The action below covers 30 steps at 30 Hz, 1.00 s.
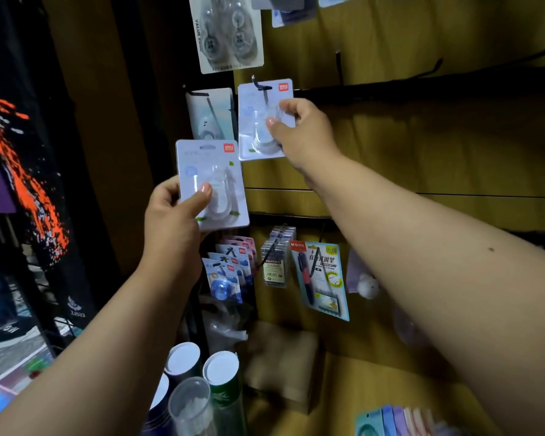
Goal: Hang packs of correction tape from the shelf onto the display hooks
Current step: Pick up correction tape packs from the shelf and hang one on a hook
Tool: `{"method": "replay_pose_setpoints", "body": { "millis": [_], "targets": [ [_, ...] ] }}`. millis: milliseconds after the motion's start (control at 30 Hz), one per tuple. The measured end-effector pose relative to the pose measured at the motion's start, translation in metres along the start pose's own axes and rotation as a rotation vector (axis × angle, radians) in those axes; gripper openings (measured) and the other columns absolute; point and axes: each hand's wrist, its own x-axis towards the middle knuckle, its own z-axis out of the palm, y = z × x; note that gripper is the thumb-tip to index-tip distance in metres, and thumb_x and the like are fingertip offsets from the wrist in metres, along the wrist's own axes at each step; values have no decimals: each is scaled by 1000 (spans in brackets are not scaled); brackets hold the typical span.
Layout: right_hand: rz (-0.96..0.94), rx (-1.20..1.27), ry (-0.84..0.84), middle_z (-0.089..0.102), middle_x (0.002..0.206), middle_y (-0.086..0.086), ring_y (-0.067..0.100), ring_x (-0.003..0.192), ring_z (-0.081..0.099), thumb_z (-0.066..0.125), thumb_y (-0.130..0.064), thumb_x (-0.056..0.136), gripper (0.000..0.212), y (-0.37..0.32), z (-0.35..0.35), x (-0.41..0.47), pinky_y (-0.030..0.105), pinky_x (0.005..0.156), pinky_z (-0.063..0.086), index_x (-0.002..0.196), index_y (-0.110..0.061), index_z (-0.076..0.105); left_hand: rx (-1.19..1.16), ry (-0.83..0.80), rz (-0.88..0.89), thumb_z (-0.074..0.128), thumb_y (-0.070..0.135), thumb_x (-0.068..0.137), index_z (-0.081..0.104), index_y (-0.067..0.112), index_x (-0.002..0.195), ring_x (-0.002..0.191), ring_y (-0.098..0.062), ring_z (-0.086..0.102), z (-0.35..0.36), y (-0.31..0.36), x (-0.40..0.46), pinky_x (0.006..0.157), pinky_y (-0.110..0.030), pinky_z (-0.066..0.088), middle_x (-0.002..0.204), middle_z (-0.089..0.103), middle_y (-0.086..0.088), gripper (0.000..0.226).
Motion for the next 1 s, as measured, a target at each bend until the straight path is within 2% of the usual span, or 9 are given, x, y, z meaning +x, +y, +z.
{"method": "replay_pose_setpoints", "body": {
  "millis": [100,200,333,433,500,733,800,867,1000],
  "targets": [
    [-15,-62,-25,48,142,4,19,127,48,59,-19,93,49,-1,-3,2,30,105,43,139,-11,44,20,10,90,62,8,92,48,10,131,104,-22,69,6,10,2,87,-45,57,113,67,1,42],
    [24,-81,-96,41,148,4,20,133,43,59,-21,94,55,0,-6,1,24,102,39,144,-14,38,25,13,161,62,7,92,44,15,133,103,-17,69,11,16,1,88,-46,57,116,65,2,45],
    [-30,-142,-9,42,139,5,20,129,42,56,-37,93,51,1,-7,-7,35,106,41,141,-23,44,2,-100,135,59,7,94,46,19,135,105,-18,68,28,26,9,81,-41,60,124,63,1,44],
    [-67,169,-75,61,113,8,11,95,63,60,-24,93,53,-4,-8,-19,23,77,54,141,-14,40,-35,-195,123,58,7,94,45,17,138,108,-23,67,44,33,20,77,-39,60,130,61,-5,47],
    [-91,242,-96,66,102,11,9,80,65,64,-11,89,57,-4,-8,-24,14,61,51,140,-12,37,-68,-238,116,57,7,94,44,14,140,106,-26,69,52,34,25,79,-41,60,129,63,-8,48],
    [-139,182,-65,55,83,-5,-13,55,58,66,0,85,63,1,-8,-20,5,52,43,139,-8,37,-90,-261,53,58,7,93,46,14,140,103,-27,70,61,28,36,88,-51,56,127,64,-10,49],
    [-135,167,-48,62,96,1,-9,56,59,67,-2,85,60,3,-6,-19,7,53,45,138,-8,40,-71,-243,58,60,8,93,44,17,142,104,-27,70,62,27,37,87,-51,57,131,61,-10,53],
    [-138,135,-28,61,122,8,-1,64,59,67,-5,85,56,4,-4,-16,13,61,51,136,-9,44,-53,-203,65,62,8,92,40,20,144,105,-25,69,64,26,38,84,-46,59,136,56,-8,57],
    [-119,121,-16,58,130,11,18,107,61,67,-9,86,47,6,-3,-10,30,92,53,131,-4,52,15,-175,99,61,10,93,43,23,142,102,-20,69,71,27,43,75,-35,61,118,59,4,53]
  ]
}}
